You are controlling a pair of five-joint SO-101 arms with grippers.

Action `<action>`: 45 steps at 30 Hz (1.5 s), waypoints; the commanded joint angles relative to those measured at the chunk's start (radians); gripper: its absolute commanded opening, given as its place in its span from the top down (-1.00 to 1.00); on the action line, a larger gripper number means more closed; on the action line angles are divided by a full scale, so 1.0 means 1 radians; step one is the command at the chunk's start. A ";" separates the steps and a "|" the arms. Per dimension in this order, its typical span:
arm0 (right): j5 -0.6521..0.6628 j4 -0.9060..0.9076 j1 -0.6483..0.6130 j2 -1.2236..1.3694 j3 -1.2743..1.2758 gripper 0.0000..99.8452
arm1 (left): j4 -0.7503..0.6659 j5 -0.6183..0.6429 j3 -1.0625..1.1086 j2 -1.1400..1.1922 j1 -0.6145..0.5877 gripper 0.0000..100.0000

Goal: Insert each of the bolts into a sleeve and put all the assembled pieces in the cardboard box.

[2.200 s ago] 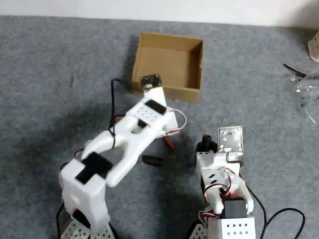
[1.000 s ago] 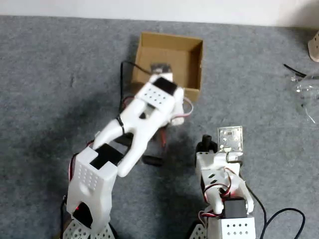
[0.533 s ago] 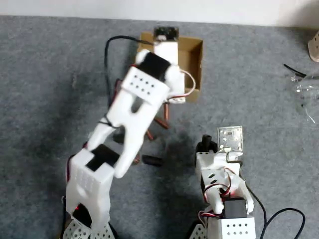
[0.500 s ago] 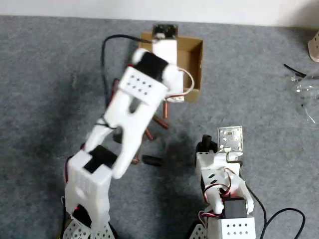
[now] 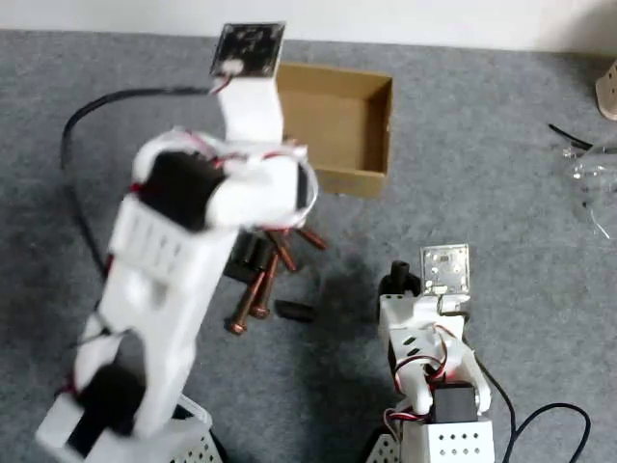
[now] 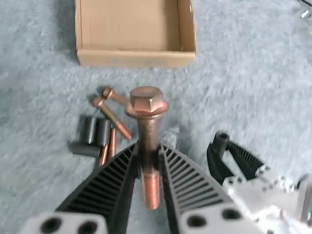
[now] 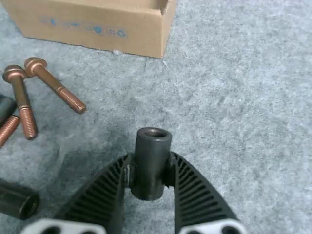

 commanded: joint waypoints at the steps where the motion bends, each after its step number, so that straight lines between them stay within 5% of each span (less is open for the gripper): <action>1: 0.012 -0.038 0.012 -0.010 0.027 0.99 | -0.002 -0.011 0.179 -0.209 -0.007 0.99; 6: 0.012 -0.038 0.012 -0.010 0.027 0.99 | -0.002 -0.118 0.417 -0.397 -0.007 0.99; 22: 0.012 -0.036 0.013 -0.010 0.027 0.99 | -0.103 -0.130 1.063 -0.983 -0.008 0.99; 26: 0.012 -0.035 0.013 -0.010 0.027 0.99 | -0.210 -0.132 1.248 -1.144 -0.035 0.99; 33: 0.012 -0.035 0.013 -0.010 0.027 0.99 | -0.445 -0.269 1.466 -1.394 -0.252 0.99; 40: 0.012 -0.035 0.013 -0.010 0.028 0.99 | -0.825 -0.273 1.736 -1.592 -0.381 0.99; 45: 0.012 -0.033 0.013 -0.010 0.028 0.99 | -1.077 -0.272 1.880 -1.586 -0.331 0.99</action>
